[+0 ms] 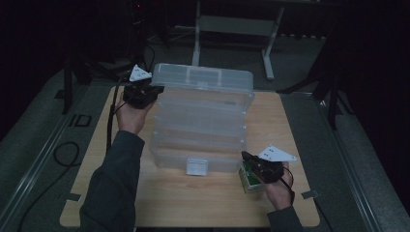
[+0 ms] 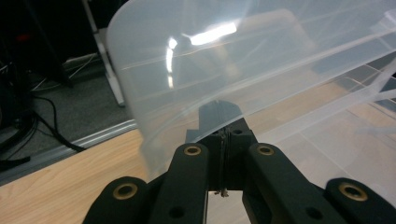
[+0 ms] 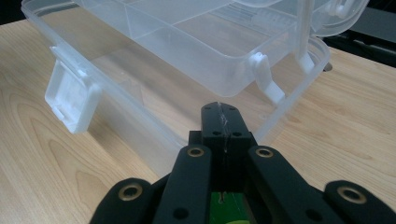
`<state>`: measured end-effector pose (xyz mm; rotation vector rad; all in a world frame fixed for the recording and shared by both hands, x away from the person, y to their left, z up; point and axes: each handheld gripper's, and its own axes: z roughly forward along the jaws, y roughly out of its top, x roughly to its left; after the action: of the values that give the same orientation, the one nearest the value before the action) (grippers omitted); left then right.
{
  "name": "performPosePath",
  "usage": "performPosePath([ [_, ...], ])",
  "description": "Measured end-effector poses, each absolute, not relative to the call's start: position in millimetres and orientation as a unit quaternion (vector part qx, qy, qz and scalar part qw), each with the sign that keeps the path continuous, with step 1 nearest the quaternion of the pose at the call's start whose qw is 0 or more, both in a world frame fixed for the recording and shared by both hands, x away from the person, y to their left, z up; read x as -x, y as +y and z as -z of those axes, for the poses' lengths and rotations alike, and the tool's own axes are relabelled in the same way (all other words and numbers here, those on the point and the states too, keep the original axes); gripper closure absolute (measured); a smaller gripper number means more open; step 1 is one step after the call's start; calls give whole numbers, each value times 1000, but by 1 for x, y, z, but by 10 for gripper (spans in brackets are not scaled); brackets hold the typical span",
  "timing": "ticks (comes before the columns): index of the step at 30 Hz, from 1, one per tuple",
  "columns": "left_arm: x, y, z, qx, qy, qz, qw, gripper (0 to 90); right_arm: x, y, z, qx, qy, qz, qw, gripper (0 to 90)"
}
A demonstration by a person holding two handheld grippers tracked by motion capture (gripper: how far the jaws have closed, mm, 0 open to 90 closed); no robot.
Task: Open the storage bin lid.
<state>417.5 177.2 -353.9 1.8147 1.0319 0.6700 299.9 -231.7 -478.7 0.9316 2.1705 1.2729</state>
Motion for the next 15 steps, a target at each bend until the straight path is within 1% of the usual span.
performPosePath([
  [15,-430,181,353,-735,431,-268,449,893,-300,-232,479,-338,788,-462,227,900],
])
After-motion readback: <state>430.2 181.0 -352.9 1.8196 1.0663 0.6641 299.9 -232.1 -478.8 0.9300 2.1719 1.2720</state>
